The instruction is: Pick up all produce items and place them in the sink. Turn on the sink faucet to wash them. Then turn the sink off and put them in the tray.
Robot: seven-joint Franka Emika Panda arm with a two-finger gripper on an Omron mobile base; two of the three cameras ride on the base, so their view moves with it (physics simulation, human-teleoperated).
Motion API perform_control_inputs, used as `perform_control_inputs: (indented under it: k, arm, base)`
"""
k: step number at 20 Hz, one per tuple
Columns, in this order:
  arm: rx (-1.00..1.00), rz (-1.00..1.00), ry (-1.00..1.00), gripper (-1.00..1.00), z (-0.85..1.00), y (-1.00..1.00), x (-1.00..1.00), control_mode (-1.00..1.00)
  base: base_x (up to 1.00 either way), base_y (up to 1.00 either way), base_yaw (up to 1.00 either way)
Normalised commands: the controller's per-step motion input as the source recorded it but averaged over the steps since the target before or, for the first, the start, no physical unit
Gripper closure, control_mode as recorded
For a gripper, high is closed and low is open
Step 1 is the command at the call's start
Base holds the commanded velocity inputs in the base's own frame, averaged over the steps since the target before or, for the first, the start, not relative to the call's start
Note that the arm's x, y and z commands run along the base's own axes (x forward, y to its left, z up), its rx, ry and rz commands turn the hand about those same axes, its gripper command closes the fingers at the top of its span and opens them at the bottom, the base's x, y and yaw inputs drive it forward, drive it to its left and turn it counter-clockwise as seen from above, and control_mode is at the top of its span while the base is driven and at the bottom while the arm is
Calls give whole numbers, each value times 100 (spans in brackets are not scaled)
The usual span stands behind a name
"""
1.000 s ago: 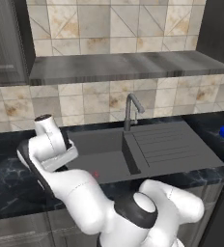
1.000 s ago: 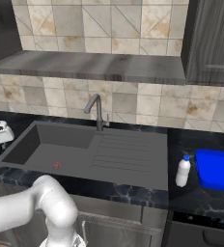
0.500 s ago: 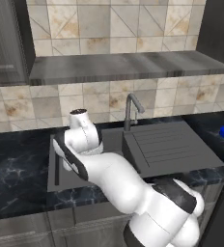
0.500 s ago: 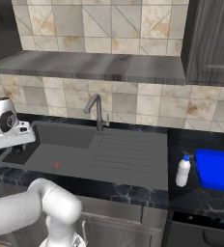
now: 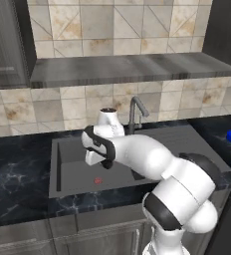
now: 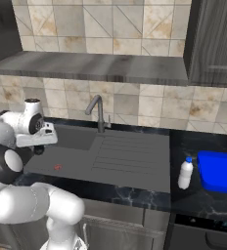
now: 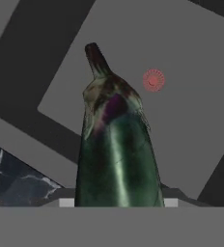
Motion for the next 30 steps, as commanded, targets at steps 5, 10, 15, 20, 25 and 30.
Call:
perform_control_inputs:
  k: [5, 10, 15, 20, 25, 30]
  arm:
    - [3, -11, 10, 100, -2, -23, 50, -100]
    - [0, -12, 10, 100, -20, -4, 33, -100]
    - [-4, -15, 12, 100, -30, 1, 35, -100]
    - [-7, -16, 8, 100, -38, 3, 30, -100]
    - [-10, -13, 1, 100, -40, 2, 25, -100]
    - [-8, -11, 0, 100, -37, 1, 21, -100]
  base:
    - [0, 0, 0]
    - [0, 0, 0]
    - [0, 0, 0]
    - [0, 0, 0]
    - [0, 0, 0]
    - [0, 0, 0]
